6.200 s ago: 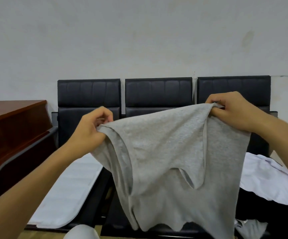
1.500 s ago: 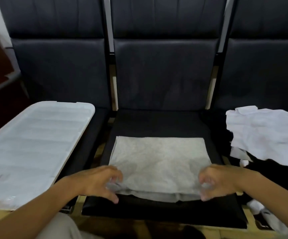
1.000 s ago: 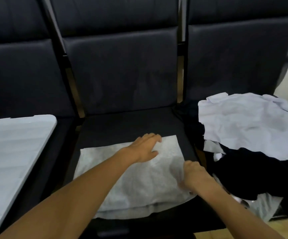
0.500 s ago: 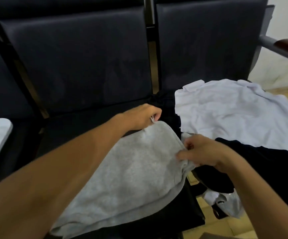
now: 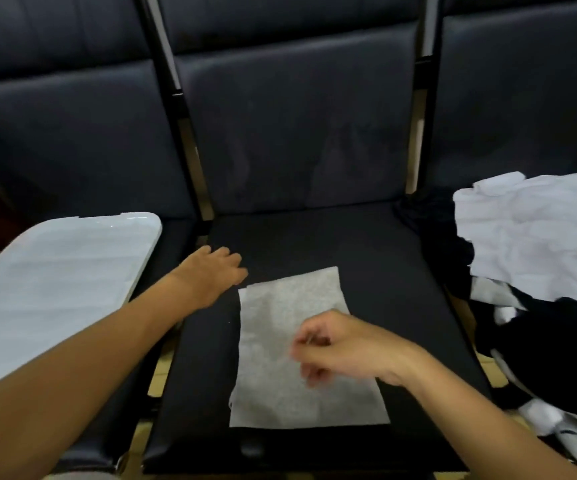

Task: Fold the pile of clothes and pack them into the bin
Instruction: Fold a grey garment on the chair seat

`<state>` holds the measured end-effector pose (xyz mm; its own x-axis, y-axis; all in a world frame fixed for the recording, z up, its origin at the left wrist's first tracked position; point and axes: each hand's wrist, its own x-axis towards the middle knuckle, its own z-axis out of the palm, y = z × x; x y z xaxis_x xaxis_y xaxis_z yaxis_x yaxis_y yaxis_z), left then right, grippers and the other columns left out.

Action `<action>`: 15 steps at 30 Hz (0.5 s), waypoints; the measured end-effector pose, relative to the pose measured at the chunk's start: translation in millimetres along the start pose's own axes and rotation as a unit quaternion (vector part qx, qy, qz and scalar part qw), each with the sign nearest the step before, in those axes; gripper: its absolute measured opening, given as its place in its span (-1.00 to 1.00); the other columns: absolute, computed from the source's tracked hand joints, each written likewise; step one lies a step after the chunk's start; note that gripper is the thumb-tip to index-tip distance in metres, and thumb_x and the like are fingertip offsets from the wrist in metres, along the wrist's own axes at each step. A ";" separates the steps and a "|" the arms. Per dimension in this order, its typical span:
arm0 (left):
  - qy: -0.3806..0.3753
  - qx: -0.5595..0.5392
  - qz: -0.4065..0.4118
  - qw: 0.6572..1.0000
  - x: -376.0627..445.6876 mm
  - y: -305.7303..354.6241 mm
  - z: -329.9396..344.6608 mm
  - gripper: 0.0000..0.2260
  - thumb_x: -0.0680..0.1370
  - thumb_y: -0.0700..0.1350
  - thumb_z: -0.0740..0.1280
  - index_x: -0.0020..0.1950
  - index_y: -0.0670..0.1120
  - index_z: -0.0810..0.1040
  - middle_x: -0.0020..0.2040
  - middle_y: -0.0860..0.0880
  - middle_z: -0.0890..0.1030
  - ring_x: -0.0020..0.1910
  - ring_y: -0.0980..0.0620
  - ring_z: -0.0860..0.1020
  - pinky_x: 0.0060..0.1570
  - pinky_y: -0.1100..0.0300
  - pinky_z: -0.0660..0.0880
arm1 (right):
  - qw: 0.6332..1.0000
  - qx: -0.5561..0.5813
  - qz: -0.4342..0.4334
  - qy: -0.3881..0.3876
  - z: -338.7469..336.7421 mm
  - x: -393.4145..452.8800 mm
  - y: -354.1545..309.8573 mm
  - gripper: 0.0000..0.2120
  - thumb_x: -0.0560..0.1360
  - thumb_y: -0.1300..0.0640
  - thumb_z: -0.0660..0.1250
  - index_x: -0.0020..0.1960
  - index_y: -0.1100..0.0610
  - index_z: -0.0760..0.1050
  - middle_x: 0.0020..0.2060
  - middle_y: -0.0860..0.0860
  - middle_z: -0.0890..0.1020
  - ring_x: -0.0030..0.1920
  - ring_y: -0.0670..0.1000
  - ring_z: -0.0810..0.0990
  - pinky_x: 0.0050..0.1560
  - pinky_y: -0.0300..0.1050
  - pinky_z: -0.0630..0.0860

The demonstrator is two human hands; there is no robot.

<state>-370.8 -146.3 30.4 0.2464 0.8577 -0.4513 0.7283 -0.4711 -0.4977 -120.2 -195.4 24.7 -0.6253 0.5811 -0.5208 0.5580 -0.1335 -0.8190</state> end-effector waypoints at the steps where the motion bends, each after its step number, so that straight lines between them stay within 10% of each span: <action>1: 0.015 -0.028 0.000 0.999 4.6 6.8 2.5 -0.60 0.58 -0.22 0.22 0.40 0.03 0.33 0.32 -0.01 0.38 0.28 -0.04 0.38 0.15 0.08 0.33 | 0.996 -0.069 0.028 0.057 -5.3 5.5 5.7 -0.82 0.56 -0.03 0.37 0.05 0.06 0.59 -0.05 0.03 0.69 -0.07 -0.01 0.70 0.03 -0.09 0.64; 7: 0.140 -0.139 0.140 0.970 67.3 81.7 -24.8 -0.31 0.55 -0.27 0.33 0.58 0.10 0.11 0.60 0.09 0.10 0.58 0.03 0.02 0.52 0.01 0.06 | 0.947 -0.157 0.221 0.172 -3.2 38.0 25.6 -0.21 0.40 -0.12 0.47 0.48 0.06 0.19 0.34 0.05 0.34 0.33 0.09 0.42 0.25 -0.01 0.49; 10: 0.122 -0.086 0.179 0.972 84.3 96.8 -35.5 -0.47 0.59 -0.20 0.31 0.52 0.07 0.27 0.48 0.07 0.35 0.54 0.02 0.15 0.53 -0.04 -0.03 | 0.917 -0.228 0.253 0.210 5.4 52.0 32.4 0.02 0.38 -0.12 0.51 0.57 0.08 -0.07 0.44 0.09 0.17 0.47 0.15 0.20 0.38 0.08 0.37; 13: 0.133 -0.006 0.167 0.977 75.0 81.4 -33.6 -0.73 0.56 -0.07 0.34 0.27 0.05 0.53 0.21 0.04 0.51 0.31 -0.03 0.37 0.43 -0.05 0.14 | 0.934 -0.181 0.241 0.192 0.9 50.0 34.6 -0.11 0.36 -0.06 0.55 0.51 0.10 0.14 0.38 0.08 0.37 0.35 0.10 0.44 0.21 -0.02 0.51; 15: 0.176 0.011 0.148 0.973 53.2 62.2 -25.0 -0.78 0.54 0.00 0.34 0.19 0.07 0.59 0.23 0.04 0.48 0.32 -0.04 0.35 0.45 -0.08 0.10 | 0.952 -0.192 0.180 0.157 -0.2 44.6 25.1 -0.54 0.39 -0.01 0.50 0.23 0.06 0.47 0.11 0.00 0.56 0.04 0.01 0.60 0.02 -0.06 0.60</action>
<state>-296.4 -124.9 -6.0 0.6496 0.6998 -0.2972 0.5792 -0.7087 -0.4027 -134.0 -172.7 -19.0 -0.1963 0.7725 -0.6039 0.9012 -0.1005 -0.4215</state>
